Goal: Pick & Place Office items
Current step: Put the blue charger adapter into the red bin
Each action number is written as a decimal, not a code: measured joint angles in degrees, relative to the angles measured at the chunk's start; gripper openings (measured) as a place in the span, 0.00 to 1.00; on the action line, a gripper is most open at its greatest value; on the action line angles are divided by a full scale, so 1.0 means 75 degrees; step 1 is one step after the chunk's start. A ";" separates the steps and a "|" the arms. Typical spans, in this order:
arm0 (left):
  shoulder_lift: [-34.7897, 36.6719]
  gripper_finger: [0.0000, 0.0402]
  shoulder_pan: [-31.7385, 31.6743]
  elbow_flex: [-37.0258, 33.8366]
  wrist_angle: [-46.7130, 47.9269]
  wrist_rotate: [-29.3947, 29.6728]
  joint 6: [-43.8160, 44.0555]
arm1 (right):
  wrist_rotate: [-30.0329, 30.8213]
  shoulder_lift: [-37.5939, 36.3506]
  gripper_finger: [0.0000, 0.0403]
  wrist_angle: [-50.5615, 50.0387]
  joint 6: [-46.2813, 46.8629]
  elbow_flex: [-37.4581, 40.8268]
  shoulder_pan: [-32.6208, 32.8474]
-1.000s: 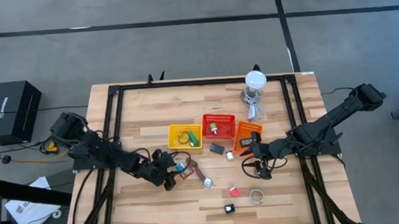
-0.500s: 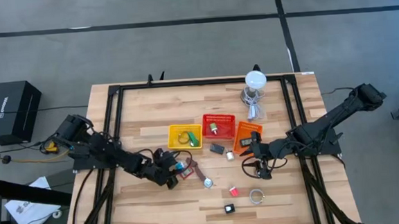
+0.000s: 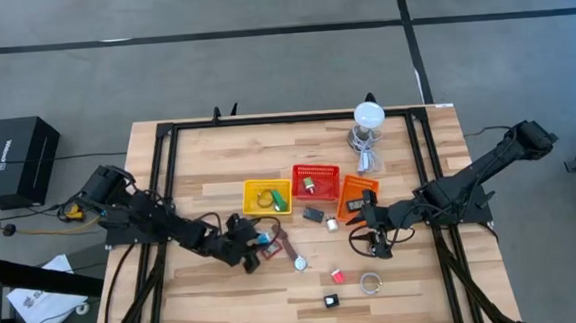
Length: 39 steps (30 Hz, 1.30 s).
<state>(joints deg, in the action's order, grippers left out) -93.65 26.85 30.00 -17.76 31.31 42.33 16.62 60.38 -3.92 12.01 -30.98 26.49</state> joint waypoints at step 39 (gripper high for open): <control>-0.2011 0.36 -0.4471 0.2883 -0.1802 -0.3527 -0.6197 | -0.0002 0.0000 0.44 -0.0042 0.0003 0.0009 -0.0087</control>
<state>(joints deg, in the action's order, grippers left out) -108.73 -6.68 51.62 -31.27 4.86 -4.14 16.61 60.38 -4.24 12.03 -30.92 25.84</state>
